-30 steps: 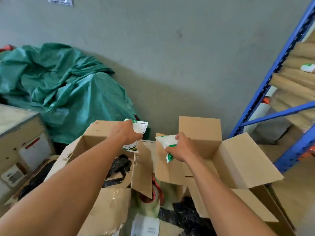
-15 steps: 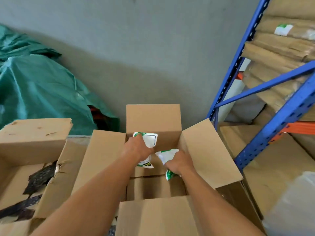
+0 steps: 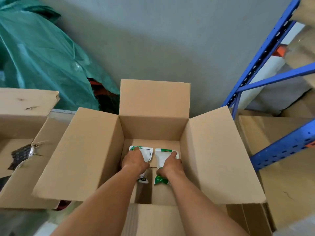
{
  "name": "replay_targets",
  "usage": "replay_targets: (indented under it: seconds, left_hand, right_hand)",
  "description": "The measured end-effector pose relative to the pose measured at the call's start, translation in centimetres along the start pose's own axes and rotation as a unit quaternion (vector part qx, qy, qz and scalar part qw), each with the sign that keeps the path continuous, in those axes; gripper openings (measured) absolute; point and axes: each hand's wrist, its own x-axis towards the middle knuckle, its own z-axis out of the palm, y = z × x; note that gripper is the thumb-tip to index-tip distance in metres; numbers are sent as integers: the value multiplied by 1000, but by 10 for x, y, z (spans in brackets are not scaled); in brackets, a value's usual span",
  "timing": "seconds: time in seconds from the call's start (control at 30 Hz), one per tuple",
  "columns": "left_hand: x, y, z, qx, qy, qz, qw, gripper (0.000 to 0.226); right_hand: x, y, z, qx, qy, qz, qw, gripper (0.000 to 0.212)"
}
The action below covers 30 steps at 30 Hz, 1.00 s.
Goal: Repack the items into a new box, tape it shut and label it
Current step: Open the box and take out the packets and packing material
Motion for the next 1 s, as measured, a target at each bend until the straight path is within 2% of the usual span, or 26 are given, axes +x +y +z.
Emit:
replay_targets:
  seconds: [0.1, 0.33, 0.5, 0.57, 0.67, 0.83, 1.0]
  left_hand:
    - [3, -1, 7, 8, -1, -8, 1000, 65]
    - [6, -5, 8, 46, -3, -11, 999, 58]
    - [-12, -4, -12, 72, 18, 21, 997, 44]
    - [-27, -1, -26, 74, 32, 50, 996, 42]
    - [-61, 0, -44, 73, 54, 104, 990, 36]
    - [-136, -22, -70, 59, 117, 207, 969, 35]
    - [-215, -74, -78, -44, 185, 316, 930, 28]
  right_hand:
    - [2, 1, 7, -11, -18, -3, 1000, 112]
    - [-2, 0, 6, -21, -21, -20, 999, 107]
    - [-29, -4, -22, -50, 28, -78, 995, 65]
    - [-49, -3, -35, -70, 43, -112, 990, 50]
    - [-92, 4, -50, -76, 68, -142, 985, 39]
    - [-182, 22, -67, -84, 103, -179, 975, 38]
    - [-275, 54, -57, -59, 160, -217, 961, 33]
